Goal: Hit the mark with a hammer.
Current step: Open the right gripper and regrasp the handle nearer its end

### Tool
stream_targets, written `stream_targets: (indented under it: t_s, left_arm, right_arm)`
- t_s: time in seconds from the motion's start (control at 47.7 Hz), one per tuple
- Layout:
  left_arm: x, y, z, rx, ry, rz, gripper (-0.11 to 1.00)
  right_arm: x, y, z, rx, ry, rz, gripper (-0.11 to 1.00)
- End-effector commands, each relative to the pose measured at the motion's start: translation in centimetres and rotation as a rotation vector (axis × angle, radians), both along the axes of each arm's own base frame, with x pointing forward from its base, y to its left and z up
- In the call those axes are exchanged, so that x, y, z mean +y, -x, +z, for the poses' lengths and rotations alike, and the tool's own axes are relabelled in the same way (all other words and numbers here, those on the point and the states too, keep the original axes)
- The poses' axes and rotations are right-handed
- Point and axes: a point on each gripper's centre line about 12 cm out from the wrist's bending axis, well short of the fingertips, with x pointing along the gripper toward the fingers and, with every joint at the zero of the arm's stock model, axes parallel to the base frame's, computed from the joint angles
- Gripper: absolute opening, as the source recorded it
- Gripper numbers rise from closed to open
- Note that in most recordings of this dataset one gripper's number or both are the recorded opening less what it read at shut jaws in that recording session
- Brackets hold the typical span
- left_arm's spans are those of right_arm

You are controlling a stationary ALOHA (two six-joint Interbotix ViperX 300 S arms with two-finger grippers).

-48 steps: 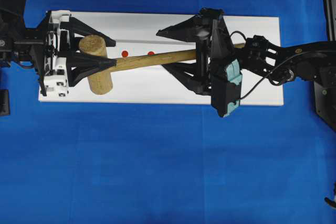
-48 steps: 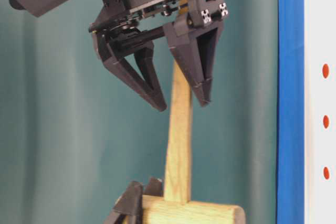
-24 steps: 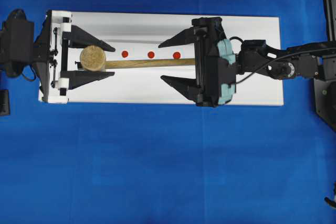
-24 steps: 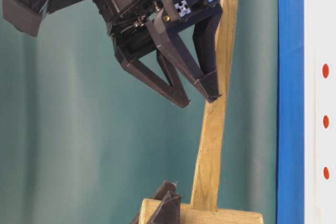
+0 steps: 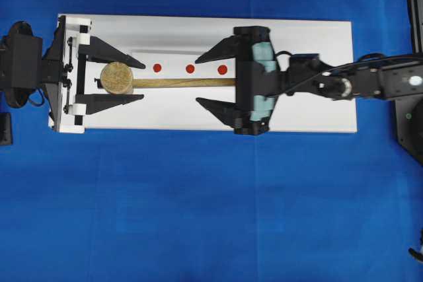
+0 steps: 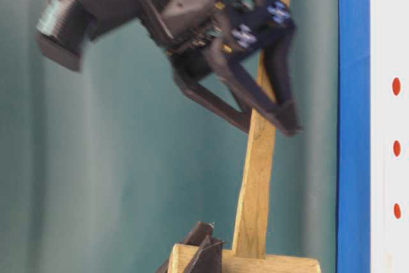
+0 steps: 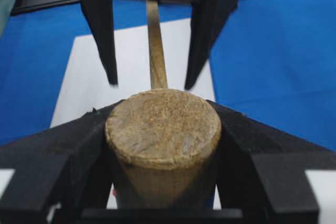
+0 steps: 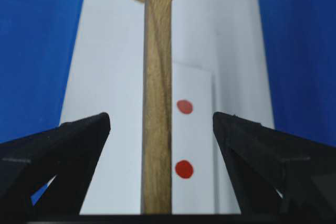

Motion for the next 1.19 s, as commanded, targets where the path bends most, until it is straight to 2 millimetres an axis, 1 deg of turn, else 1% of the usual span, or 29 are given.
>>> stream_targets:
  t_s: [0.0, 0.168, 0.23, 0.272, 0.335, 0.377, 0.482, 0.545, 0.587, 0.922, 1.173]
  left_arm:
    - [-0.04, -0.42, 1.64, -0.051, -0.002, -0.002, 0.45]
    - [-0.04, -0.42, 1.64, -0.051, -0.002, -0.002, 0.45]
    - [-0.04, -0.4, 1.68, -0.052, -0.002, -0.002, 0.45]
    - [-0.04, -0.4, 1.68, -0.052, -0.002, -0.002, 0.45]
    - [-0.04, -0.36, 1.77, -0.055, -0.003, -0.002, 0.45]
    - [-0.04, -0.34, 1.84, -0.058, -0.001, -0.002, 0.45]
    - [-0.04, -0.36, 1.89, -0.06, -0.001, -0.002, 0.45]
    - [-0.13, -0.37, 1.89, -0.06, -0.001, -0.005, 0.45]
    - [-0.18, -0.41, 1.89, -0.058, -0.001, -0.007, 0.45]
    - [-0.41, -0.25, 1.79, -0.057, -0.011, -0.016, 0.45]
    - [-0.54, -0.25, 1.79, -0.057, 0.016, -0.016, 0.45]
  right_arm:
    - [-0.02, -0.77, 1.08, -0.032, -0.007, -0.006, 0.94]
    - [-0.08, -1.05, 1.07, -0.034, -0.006, -0.011, 0.91]
    - [-0.15, -1.07, 1.01, -0.033, -0.006, -0.013, 0.87]
    - [-0.15, -1.08, 0.94, -0.031, -0.006, -0.013, 0.82]
    - [-0.16, -0.97, 0.85, -0.029, -0.005, -0.014, 0.67]
    - [-0.18, -0.92, 0.65, -0.022, -0.006, -0.011, 0.53]
    - [-0.21, -0.87, 0.64, -0.021, -0.006, -0.01, 0.21]
    - [-0.19, -0.87, 0.64, -0.02, -0.007, -0.009, 0.08]
    - [-0.19, -0.87, 0.63, -0.02, -0.008, -0.009, 0.02]
    - [-0.32, -0.91, 0.76, -0.027, -0.003, -0.02, 0.01]
    - [-0.29, -0.7, 0.82, -0.027, -0.01, -0.02, 0.01]
